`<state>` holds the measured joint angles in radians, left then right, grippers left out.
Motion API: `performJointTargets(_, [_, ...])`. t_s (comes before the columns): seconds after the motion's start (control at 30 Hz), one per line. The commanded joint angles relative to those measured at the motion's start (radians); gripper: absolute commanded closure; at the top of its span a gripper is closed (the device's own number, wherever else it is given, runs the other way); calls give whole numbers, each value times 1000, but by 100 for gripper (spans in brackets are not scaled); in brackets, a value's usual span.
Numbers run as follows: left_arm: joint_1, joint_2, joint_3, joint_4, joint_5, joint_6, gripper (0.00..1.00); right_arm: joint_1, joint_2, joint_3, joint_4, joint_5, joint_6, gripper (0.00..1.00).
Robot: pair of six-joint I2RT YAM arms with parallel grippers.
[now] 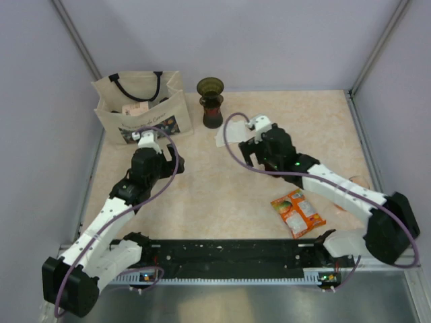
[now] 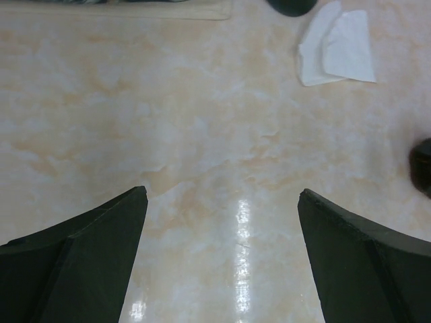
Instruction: Place the coffee filter in the dripper
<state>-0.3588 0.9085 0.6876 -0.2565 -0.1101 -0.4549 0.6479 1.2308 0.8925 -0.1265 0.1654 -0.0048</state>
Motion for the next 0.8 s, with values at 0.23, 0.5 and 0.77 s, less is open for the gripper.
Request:
performJointTargets(0.23, [4, -122, -154, 2, -117, -145, 1, 124, 646, 445, 108, 195, -547, 6])
performJointTargets(0.5, [4, -129, -137, -24, -125, -142, 1, 141, 803, 503, 180, 256, -733, 13])
performJointTargets(0.77, [3, -155, -152, -9, -126, -133, 1, 141, 895, 533, 258, 324, -791, 28])
